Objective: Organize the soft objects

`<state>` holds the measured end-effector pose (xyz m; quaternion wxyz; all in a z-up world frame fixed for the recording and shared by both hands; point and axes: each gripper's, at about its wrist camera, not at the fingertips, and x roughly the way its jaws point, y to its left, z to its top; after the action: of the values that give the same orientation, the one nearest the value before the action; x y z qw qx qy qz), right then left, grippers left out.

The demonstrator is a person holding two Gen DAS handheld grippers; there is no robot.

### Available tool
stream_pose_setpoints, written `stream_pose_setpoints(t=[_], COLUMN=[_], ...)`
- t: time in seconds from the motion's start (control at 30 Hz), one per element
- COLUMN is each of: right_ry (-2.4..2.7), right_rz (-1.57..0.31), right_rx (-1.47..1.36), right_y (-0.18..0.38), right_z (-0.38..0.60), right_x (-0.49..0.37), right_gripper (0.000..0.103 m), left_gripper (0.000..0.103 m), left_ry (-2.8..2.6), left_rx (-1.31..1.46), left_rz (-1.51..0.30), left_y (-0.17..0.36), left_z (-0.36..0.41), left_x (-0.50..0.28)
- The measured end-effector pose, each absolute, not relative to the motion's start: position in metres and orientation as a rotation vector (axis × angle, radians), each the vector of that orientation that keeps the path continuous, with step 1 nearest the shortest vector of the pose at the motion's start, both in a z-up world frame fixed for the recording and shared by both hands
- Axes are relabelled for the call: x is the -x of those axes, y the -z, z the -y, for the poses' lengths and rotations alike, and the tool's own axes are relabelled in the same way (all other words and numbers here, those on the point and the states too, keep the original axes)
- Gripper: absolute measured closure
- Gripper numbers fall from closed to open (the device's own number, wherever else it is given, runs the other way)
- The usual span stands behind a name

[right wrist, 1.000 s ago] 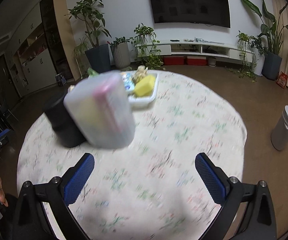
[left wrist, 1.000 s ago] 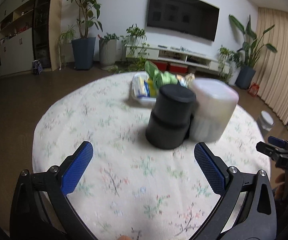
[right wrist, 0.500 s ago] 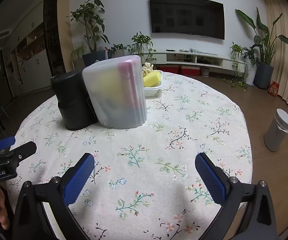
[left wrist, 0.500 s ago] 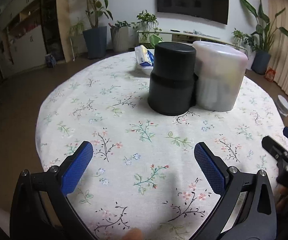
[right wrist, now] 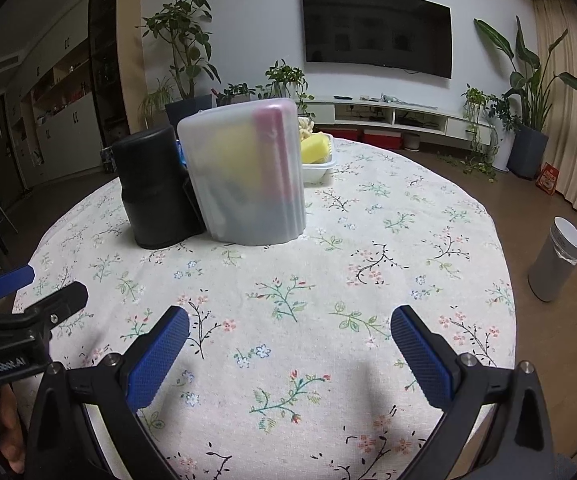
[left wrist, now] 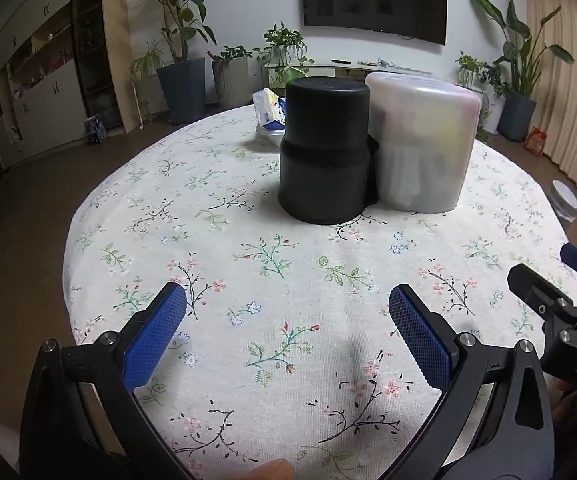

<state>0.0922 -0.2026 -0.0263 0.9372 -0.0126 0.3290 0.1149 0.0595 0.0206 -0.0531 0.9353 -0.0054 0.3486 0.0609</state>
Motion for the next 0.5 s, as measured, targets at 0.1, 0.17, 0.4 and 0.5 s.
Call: stream_pose_setpoints(t=[0.1,0.17,0.4,0.5], right_ry=[-0.229,-0.226,-0.208,-0.206], right_rz=[-0.676,-0.675,-0.667,-0.667], right_rx=[0.024,0.021,0.015,0.03], right_y=[0.025,0.024,0.015,0.013], right_z=[0.202,0.202,0.195,0.19], right_x=[-0.092,-0.092,-0.086,-0.082], right_gripper=[0.0,0.0,0.0,0.0], left_gripper=[0.0,0.0,0.0,0.0], left_ry=[-0.091,-0.086,-0.101,-0.121], left_rx=[0.036,0.043,0.05,0.05], left_rz=[-0.703,-0.703,-0.69,-0.698], left_y=[0.051,0.049,0.038,0.036], left_z=[-0.02,-0.02,-0.018,-0.017], left_x=[-0.057,-0.057,-0.053,-0.051])
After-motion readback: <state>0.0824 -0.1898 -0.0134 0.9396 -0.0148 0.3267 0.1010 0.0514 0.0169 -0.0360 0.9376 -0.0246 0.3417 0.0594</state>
